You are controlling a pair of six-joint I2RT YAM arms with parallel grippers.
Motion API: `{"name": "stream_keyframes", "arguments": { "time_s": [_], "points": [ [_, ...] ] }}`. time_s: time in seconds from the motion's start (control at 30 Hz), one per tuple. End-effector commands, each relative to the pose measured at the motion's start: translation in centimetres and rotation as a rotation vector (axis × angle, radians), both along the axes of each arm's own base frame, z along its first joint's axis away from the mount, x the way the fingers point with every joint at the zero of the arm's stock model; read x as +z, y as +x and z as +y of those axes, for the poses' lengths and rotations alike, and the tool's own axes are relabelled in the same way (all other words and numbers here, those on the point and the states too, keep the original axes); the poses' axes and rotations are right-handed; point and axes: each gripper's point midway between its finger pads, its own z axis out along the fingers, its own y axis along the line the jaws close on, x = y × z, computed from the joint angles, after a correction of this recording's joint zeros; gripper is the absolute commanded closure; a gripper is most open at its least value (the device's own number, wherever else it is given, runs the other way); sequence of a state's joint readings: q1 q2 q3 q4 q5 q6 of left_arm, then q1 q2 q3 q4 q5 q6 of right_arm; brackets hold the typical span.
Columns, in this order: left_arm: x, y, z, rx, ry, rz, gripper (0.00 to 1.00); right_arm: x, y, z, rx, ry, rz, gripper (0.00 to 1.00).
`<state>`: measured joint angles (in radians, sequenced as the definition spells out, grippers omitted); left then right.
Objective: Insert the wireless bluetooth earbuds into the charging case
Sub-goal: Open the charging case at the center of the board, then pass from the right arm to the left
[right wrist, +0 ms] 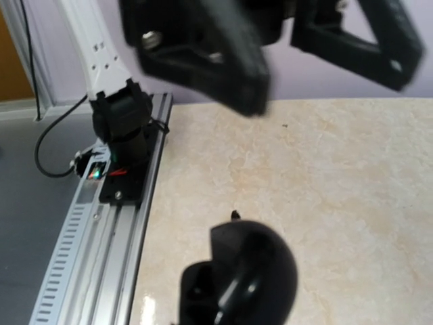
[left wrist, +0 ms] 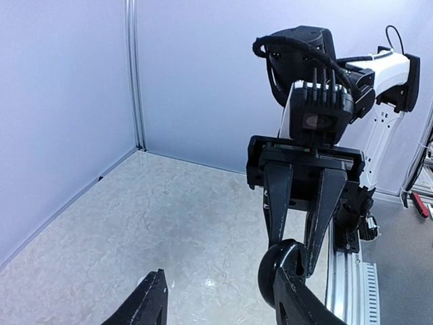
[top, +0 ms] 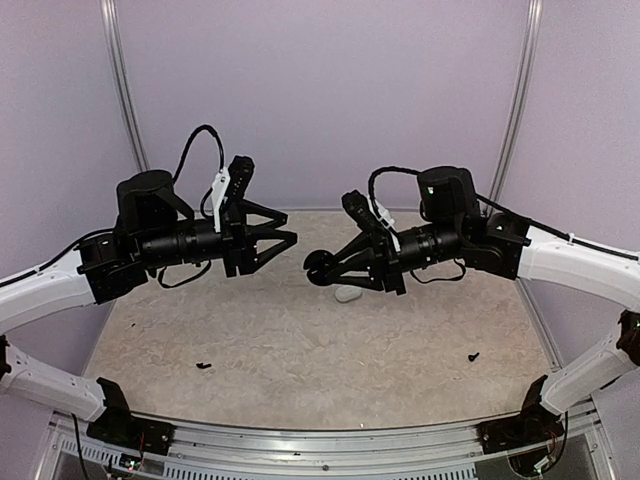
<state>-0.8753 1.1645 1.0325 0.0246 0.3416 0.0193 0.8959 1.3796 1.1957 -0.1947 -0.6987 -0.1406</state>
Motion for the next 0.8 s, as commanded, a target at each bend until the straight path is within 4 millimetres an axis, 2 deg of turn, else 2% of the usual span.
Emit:
{"name": "stream_keyframes", "arguments": {
  "time_s": [0.0, 0.13, 0.3, 0.53, 0.77],
  "points": [
    [1.9, -0.4, 1.3, 0.018, -0.131, -0.045, 0.44, 3.1, 0.3, -0.7, -0.043, 0.126, -0.024, 1.00],
    [1.4, -1.3, 1.9, 0.001, -0.198, -0.043, 0.42, 5.7, 0.2, -1.9, -0.061, 0.282, -0.021, 1.00],
    [1.5, -3.4, 1.3, -0.079, -0.280, -0.082, 0.42, 8.6, -0.3, -2.2, -0.035, 0.426, -0.058, 1.00],
    [2.3, -5.5, -0.7, -0.163, -0.310, -0.157, 0.45, 9.2, -0.9, -1.6, 0.039, 0.484, -0.037, 1.00],
    [3.5, -5.4, -2.1, -0.177, -0.331, -0.172, 0.54, 8.7, -1.2, -0.9, 0.070, 0.471, -0.020, 1.00]
  ]
}}
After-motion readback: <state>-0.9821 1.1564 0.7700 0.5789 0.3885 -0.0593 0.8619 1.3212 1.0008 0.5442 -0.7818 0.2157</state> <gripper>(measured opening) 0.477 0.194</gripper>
